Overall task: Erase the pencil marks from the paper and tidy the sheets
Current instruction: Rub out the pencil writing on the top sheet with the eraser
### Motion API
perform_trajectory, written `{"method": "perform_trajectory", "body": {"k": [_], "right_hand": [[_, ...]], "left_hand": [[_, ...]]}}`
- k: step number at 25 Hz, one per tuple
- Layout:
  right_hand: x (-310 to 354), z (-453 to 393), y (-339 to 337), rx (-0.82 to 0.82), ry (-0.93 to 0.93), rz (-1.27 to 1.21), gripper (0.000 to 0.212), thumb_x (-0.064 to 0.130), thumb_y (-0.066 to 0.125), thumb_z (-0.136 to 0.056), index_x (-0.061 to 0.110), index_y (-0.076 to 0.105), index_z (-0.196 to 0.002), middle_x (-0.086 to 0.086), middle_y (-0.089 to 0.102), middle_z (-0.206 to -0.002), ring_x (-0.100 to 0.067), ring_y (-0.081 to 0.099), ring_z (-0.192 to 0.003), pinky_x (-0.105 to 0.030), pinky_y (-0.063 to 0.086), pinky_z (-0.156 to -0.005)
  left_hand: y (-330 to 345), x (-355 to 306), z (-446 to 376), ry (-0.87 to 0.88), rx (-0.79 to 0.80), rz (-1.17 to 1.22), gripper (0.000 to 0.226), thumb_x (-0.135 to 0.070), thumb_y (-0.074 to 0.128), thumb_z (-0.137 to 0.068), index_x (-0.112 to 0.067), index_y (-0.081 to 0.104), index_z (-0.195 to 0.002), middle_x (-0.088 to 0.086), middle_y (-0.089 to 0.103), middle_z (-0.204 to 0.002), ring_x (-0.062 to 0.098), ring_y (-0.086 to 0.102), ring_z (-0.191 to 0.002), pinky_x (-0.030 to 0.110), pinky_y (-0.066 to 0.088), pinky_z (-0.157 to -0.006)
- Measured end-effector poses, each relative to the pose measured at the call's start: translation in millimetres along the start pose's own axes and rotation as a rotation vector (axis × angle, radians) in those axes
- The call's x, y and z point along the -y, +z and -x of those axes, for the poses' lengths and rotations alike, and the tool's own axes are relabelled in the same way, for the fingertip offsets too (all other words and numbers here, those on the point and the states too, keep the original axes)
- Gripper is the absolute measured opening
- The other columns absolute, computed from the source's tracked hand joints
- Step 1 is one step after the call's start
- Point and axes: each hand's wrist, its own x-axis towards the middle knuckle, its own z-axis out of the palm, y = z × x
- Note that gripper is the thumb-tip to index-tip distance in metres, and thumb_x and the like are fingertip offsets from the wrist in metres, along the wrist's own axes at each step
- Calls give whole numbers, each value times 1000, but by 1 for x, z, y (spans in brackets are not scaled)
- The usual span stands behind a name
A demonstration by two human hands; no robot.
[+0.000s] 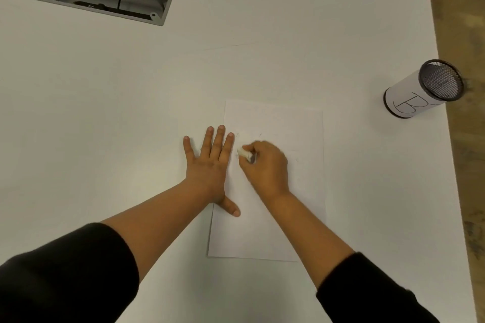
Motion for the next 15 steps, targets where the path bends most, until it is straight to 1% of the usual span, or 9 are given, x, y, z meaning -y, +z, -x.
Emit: {"method": "perform_trajectory", "body": {"k": [1, 3, 5, 7, 9, 11, 12, 15], "right_hand": [[2, -14, -1, -12, 25, 37, 8, 10, 69, -77, 5, 68, -83, -10, 67, -77, -22, 60, -71, -29, 48, -60], [0, -14, -8, -18, 41, 132, 7, 8, 67, -77, 4, 68, -83, -12, 67, -78, -26, 61, -71, -30, 47, -60], [-7, 12, -19, -6, -12, 220, 5, 3, 70, -72, 5, 67, -77, -12, 64, -70, -28, 60, -64, -26, 44, -55], [-19, 17, -34, -50, -19, 247, 9, -1, 72, -66, 6, 66, -70, -11, 63, -64, -28, 60, -58, -22, 40, -54], [-30, -12, -44, -113, 85, 262, 7, -1, 65, -70, 5, 64, -68, -12, 64, -67, -28, 60, -61, -23, 41, -54], [-32, -25, -48, -104, 162, 250, 7, -1, 59, -74, 4, 64, -71, -13, 65, -73, -28, 60, -65, -28, 45, -55], [-29, -20, -47, -92, 152, 239, 7, -1, 59, -75, 4, 64, -72, -13, 65, -74, -28, 60, -66, -28, 45, -56], [-17, 28, -34, 1, 10, 219, 9, -3, 67, -69, 5, 64, -70, -11, 62, -67, -27, 59, -58, -25, 43, -53]], "left_hand": [[-1, -1, 0, -10, 8, -8, 156, -88, 61, -40, -11, -47, -124, 13, -49, -136, 35, -37, -133, 67, -13, -102], [-3, -3, 1, -29, 32, -22, 156, -87, 62, -41, -11, -47, -122, 14, -46, -141, 35, -37, -133, 67, -12, -103], [-4, -4, 2, -36, 47, -24, 156, -86, 63, -42, -11, -47, -122, 14, -45, -142, 34, -38, -133, 67, -12, -103], [-5, -3, 0, -33, 45, -23, 156, -85, 63, -42, -10, -47, -122, 14, -46, -141, 34, -37, -133, 67, -12, -103], [-7, -3, 1, -31, 54, -20, 157, -86, 63, -40, -10, -47, -122, 14, -45, -142, 34, -36, -134, 66, -12, -103], [-6, -4, 2, -35, 50, -25, 157, -87, 62, -39, -9, -46, -123, 15, -42, -144, 35, -35, -134, 66, -12, -104], [-5, -3, 3, -36, 43, -31, 158, -87, 62, -39, -9, -46, -123, 15, -42, -145, 35, -35, -135, 65, -12, -104], [-6, -3, 3, -34, 40, -39, 158, -87, 62, -39, -9, -47, -123, 15, -42, -144, 35, -35, -134, 64, -12, -105]]}}
